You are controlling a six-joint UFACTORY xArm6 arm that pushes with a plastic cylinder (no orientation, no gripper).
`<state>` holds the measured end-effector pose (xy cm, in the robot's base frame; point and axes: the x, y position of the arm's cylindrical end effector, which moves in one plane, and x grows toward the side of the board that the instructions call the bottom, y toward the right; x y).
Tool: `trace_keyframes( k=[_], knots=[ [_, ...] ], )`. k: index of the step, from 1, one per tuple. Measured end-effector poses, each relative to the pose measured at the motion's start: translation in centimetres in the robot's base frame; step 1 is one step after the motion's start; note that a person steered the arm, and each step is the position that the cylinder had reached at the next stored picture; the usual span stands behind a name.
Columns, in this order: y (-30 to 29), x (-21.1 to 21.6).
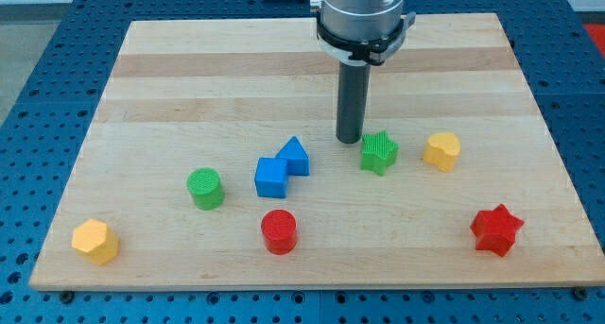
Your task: Push the green star to the bottom center
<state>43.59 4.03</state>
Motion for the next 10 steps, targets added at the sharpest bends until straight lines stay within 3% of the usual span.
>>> trace_keyframes(
  k=[2,5,8,10],
  knots=[
    [5.5,0.0],
    [8.5,0.0],
    [8.2,1.0],
    [3.5,2.6]
  ],
)
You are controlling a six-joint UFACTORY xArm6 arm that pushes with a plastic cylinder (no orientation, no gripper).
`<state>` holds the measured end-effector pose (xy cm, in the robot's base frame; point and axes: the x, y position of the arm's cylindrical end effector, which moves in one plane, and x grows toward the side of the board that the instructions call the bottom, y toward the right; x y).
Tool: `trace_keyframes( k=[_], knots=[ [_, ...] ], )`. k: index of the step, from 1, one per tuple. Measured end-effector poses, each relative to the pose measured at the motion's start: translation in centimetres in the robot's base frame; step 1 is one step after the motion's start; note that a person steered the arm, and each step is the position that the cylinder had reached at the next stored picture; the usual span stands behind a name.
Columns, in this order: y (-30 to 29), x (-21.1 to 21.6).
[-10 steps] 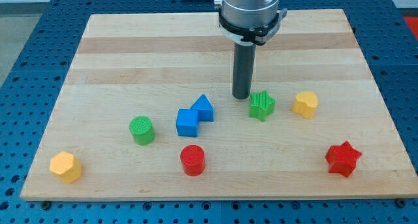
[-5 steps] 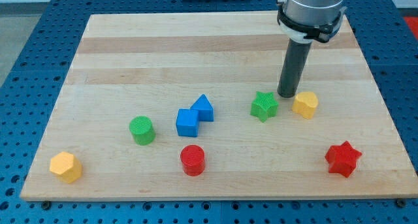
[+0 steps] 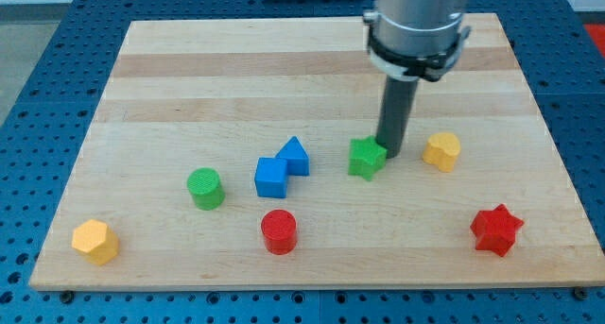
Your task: Push the green star to the bottom center
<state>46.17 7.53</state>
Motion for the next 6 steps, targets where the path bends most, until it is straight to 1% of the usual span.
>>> trace_keyframes(
  k=[1,2,3,4,5,6],
  knots=[
    [-4.0,0.0],
    [-8.4,1.1],
    [-9.6,1.7],
    [-9.6,1.7],
    [-6.1,0.9],
    [-0.4,-0.6]
  ],
)
